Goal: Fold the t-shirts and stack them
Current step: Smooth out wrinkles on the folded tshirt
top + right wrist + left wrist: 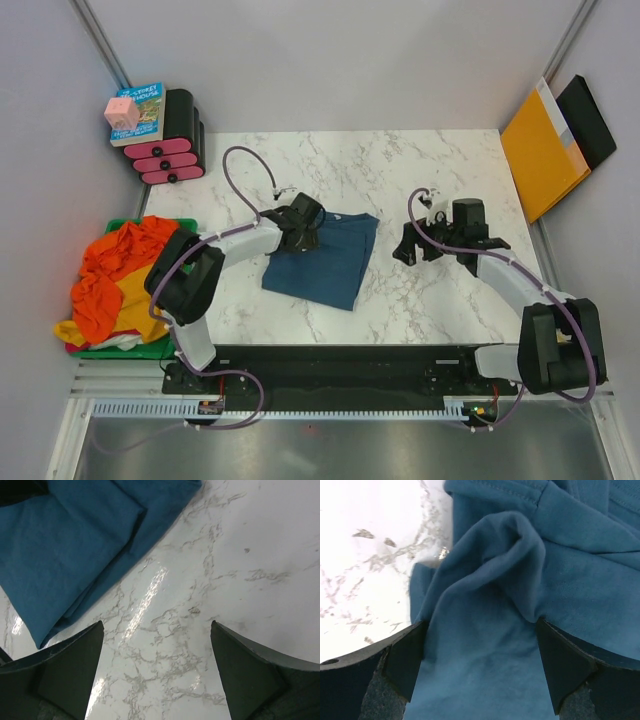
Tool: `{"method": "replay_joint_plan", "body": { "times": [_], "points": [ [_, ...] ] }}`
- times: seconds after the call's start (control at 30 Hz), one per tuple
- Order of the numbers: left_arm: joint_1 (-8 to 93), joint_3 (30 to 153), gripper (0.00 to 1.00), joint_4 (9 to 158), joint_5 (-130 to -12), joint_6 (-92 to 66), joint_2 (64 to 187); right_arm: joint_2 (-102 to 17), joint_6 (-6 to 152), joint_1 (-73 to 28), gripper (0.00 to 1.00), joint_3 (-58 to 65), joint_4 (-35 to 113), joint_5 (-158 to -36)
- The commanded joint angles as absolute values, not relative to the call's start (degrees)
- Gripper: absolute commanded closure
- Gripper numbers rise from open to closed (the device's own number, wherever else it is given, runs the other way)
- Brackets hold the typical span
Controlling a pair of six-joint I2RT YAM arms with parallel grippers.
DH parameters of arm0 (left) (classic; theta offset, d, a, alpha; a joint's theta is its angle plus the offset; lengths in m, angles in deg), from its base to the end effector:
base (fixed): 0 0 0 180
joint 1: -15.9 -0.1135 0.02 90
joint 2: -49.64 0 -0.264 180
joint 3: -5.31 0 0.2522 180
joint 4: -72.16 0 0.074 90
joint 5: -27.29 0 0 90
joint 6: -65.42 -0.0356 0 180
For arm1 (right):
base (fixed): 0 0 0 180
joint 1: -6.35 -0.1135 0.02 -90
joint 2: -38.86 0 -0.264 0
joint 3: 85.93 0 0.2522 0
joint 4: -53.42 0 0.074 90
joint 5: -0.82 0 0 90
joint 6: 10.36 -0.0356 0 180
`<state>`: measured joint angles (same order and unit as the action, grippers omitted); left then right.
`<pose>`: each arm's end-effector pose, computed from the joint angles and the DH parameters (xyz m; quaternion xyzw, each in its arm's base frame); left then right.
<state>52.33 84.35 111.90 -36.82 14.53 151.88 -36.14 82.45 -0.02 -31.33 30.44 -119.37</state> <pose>0.2957 -0.1989 0.1777 -0.0746 0.9461 0.0325 0.3136 0.2606 0.0471 0.2086 -0.1737 0.8756 0.2509 0.3744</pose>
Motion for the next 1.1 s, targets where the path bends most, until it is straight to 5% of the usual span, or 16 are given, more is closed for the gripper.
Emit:
{"method": "replay_joint_plan", "body": {
  "times": [0.0, 0.3, 1.07],
  "points": [
    [51.7, 85.0, 0.04, 108.8, -38.6, 12.2, 154.5, -32.9, 83.0, -2.6, 0.05, -31.7, 30.7, -122.5],
    [51.9, 86.6, 0.18, 109.4, -44.8, 16.6, 162.7, -37.9, 78.1, -12.6, 0.05, -28.0, 31.4, -117.6],
    [67.9, 85.1, 0.21, 115.4, -41.1, 36.7, 160.4, -44.5, 72.4, -14.6, 0.04, -29.3, 35.3, -97.0]
  ]
}}
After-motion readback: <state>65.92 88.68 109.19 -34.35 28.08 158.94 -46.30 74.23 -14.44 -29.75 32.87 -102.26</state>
